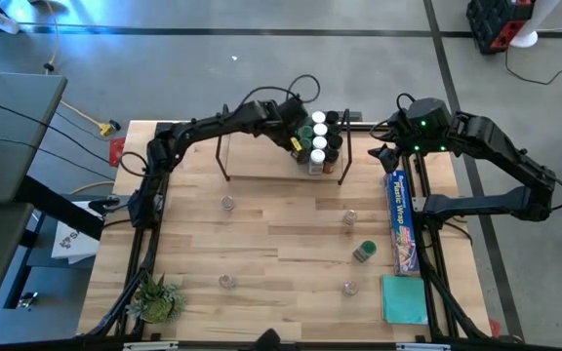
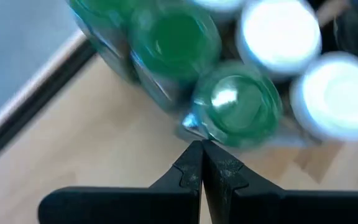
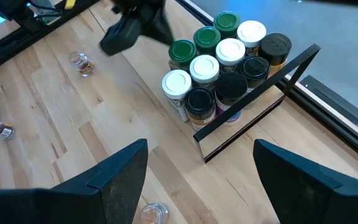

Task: Shelf spices
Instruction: Put the green seasoning bottle on the shelf aligned with the other green seasoning bottles

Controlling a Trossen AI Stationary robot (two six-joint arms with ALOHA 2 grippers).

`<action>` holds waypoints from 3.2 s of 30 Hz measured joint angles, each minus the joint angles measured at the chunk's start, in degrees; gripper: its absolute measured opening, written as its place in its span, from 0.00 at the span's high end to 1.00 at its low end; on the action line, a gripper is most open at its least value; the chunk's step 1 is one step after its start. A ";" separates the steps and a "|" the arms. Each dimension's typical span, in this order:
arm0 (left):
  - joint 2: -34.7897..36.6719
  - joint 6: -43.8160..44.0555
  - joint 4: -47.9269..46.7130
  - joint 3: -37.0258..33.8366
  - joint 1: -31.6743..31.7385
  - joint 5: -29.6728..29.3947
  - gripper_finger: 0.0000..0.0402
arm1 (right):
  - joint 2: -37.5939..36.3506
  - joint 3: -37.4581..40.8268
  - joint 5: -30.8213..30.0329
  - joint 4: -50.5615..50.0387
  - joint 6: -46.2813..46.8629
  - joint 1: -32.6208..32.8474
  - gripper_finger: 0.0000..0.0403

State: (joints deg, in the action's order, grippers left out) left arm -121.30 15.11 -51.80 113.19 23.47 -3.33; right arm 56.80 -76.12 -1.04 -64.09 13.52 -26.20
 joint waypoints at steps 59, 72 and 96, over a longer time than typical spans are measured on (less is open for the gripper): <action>53.74 -14.26 3.20 -42.67 -9.86 7.62 0.99 | 23.99 2.45 3.86 -13.52 50.55 49.50 0.29; 63.20 -6.92 4.60 -48.37 -10.49 7.79 0.99 | 20.35 20.26 8.44 4.08 62.58 50.37 0.29; 63.05 -6.40 9.16 -48.37 -10.45 7.58 0.99 | 22.05 12.64 6.47 8.83 47.85 40.75 0.56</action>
State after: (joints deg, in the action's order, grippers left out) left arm -58.24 8.71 -42.64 64.82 13.02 4.25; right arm 78.84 -63.47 5.43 -55.26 61.37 14.55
